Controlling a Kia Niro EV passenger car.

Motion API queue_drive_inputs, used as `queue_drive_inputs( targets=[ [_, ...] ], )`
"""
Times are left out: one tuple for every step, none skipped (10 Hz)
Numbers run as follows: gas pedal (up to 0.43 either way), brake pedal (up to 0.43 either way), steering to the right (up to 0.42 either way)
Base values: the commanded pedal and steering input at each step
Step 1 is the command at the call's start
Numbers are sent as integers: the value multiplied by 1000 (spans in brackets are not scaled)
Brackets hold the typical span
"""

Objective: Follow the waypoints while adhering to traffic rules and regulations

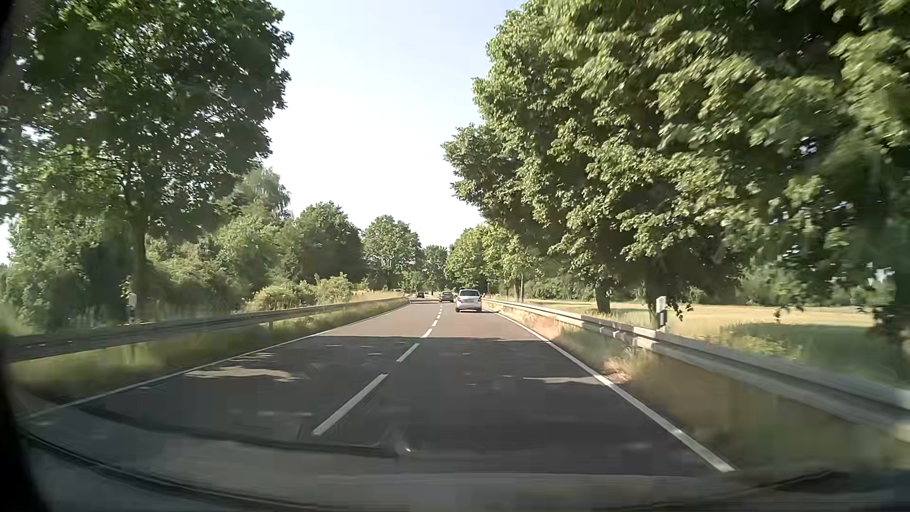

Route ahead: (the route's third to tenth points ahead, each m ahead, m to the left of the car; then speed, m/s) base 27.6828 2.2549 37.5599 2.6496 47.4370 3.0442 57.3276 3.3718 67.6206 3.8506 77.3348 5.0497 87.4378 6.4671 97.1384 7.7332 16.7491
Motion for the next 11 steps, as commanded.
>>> queue_drive_inputs(
  targets=[
    [67,18,-8],
    [67,18,-8],
    [67,18,-8],
    [67,18,-7],
    [67,18,-7],
    [67,18,-8],
    [67,18,-8],
    [67,18,-7],
    [67,18,-7],
    [67,18,-7],
    [67,18,-7]
  ],
)
